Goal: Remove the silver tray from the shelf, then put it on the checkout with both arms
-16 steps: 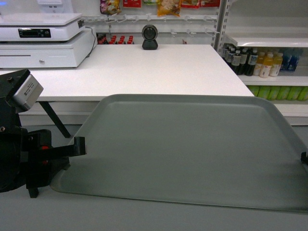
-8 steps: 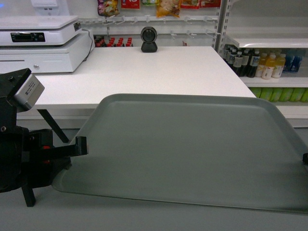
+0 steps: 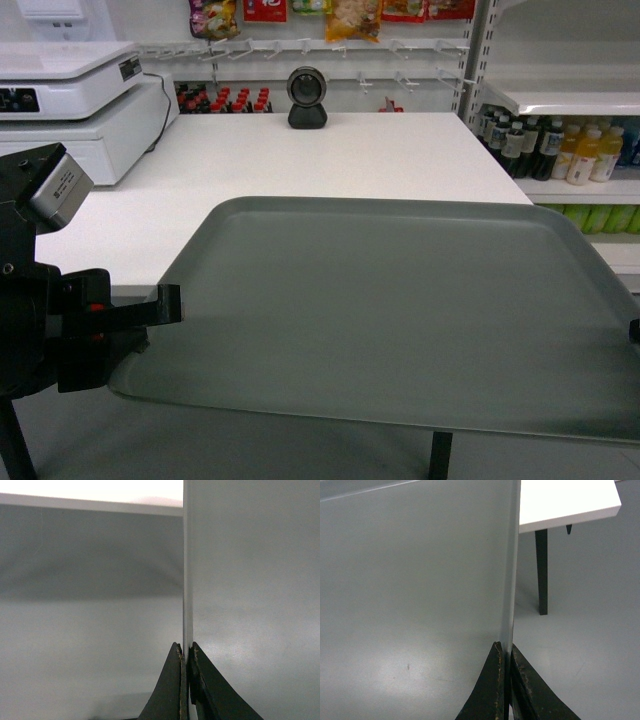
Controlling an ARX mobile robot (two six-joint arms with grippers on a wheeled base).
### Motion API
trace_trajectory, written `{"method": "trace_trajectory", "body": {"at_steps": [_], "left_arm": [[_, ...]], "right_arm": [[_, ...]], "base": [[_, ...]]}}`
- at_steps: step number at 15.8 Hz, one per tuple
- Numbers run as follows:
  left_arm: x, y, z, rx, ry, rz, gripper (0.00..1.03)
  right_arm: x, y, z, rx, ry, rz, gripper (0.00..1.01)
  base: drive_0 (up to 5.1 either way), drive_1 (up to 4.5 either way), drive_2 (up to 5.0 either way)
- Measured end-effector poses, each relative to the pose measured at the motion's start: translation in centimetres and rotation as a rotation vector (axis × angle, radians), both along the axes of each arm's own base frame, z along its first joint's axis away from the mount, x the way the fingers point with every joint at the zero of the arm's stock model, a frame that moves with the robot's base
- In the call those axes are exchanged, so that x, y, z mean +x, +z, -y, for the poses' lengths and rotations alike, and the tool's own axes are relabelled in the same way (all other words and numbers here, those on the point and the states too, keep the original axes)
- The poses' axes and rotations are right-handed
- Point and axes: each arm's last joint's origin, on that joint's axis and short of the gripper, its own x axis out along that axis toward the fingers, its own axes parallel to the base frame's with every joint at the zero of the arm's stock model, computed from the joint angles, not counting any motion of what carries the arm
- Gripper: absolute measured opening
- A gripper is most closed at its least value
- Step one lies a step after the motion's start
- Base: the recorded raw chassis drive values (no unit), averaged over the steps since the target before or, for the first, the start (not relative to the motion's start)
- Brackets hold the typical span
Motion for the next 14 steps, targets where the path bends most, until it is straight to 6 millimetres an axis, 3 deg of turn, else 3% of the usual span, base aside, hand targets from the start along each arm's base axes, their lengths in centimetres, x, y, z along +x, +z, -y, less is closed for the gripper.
{"method": "trace_trajectory", "body": {"at_steps": [7,14], "left_arm": [[-0.01,0.0,0.05,0.001,-0.001,0.0,0.02],[0.04,-0.07,0.05,0.001,0.0,0.0,0.02]], "right_arm": [[-0.01,-0.02,0.0,0.0,0.0,-0.001,0.03],[0.08,0.05,-0.01,0.0,0.0,0.002,0.03]], "base": [[-0.1,3.89,-4.0],[0.0,0.0,0.0]]}}
